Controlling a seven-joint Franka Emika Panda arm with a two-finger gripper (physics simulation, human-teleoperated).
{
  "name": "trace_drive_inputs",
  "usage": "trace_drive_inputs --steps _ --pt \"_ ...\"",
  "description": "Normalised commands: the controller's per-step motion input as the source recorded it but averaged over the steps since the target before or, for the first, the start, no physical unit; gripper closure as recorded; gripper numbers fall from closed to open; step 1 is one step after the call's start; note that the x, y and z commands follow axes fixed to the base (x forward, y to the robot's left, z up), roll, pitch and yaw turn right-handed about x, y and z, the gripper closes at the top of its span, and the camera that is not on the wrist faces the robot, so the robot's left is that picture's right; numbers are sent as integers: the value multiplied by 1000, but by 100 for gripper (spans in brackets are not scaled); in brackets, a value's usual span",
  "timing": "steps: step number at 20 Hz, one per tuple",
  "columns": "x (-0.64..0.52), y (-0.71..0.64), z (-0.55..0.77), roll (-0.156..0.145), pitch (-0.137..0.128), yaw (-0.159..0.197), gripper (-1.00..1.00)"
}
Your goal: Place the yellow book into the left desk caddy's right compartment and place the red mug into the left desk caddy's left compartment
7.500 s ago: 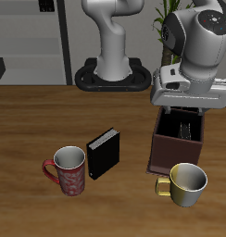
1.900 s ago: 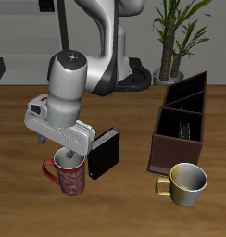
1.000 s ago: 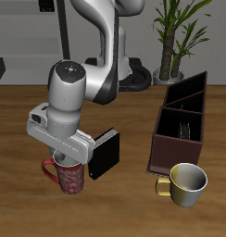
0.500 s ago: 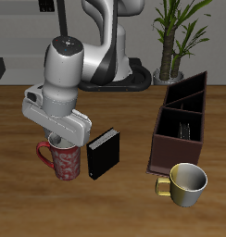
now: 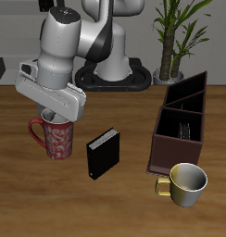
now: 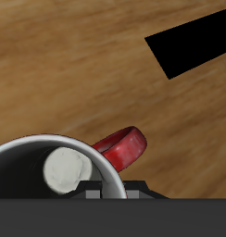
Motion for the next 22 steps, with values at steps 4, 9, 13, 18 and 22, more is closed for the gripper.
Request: trace_drive_inputs --steps 4,9,13,18,22 --pt "-500 -146 422 -34 -78 53 100" --pt "-408 -69 276 -40 -29 55 100" --pt "-541 48 279 -16 -68 72 100" --pt "-290 31 162 28 -22 8 100" --pt "-320 62 92 2 15 11 100"
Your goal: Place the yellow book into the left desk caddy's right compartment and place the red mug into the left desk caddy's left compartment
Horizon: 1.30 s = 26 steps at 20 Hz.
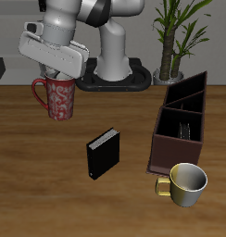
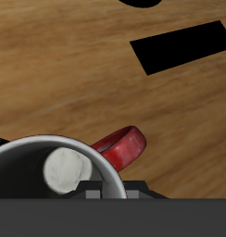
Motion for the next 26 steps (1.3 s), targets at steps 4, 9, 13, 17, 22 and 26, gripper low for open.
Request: trace_drive_inputs --steps 4,9,13,17,22,26 --pt "-341 48 168 16 -16 -25 100" --pt "-258 39 141 1 -18 -11 100" --pt "-563 96 58 28 13 -36 100" --pt "-391 145 -56 37 -34 3 100" --pt "-307 180 -146 41 -49 15 100" --pt "-242 179 -174 16 -59 17 100"
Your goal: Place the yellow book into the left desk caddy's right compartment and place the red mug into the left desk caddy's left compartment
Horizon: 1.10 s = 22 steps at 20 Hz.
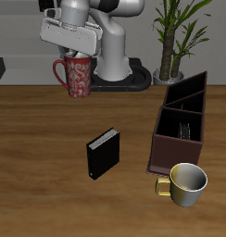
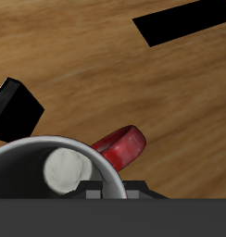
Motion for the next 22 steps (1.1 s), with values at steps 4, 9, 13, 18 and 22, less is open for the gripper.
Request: trace_drive_inputs --steps 4,9,13,18,22 --pt "-448 140 -17 -23 -119 45 100" --pt "-264 94 -84 55 12 -33 100" --pt "-455 98 -43 -4 -44 13 100" --pt "-370 173 -139 15 -7 27 100" --pt "-349 125 -110 37 14 3 100"
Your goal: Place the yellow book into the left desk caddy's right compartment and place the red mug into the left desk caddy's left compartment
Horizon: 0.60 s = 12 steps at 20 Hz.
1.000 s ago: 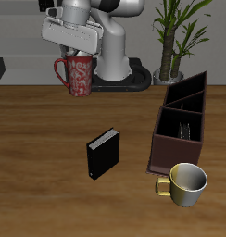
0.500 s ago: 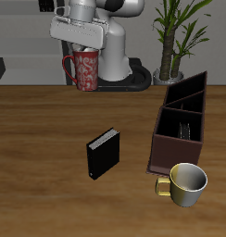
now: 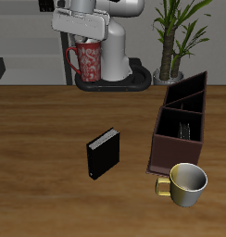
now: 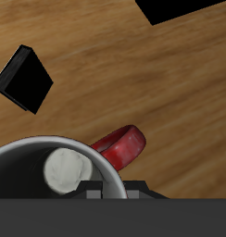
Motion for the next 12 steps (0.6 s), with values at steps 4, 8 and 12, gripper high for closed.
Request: trace_drive_inputs --steps 4,8,12 --pt "-467 100 -75 58 -2 39 100" --pt "-338 76 -19 21 -3 24 100" --pt "-321 223 -94 70 33 30 100"
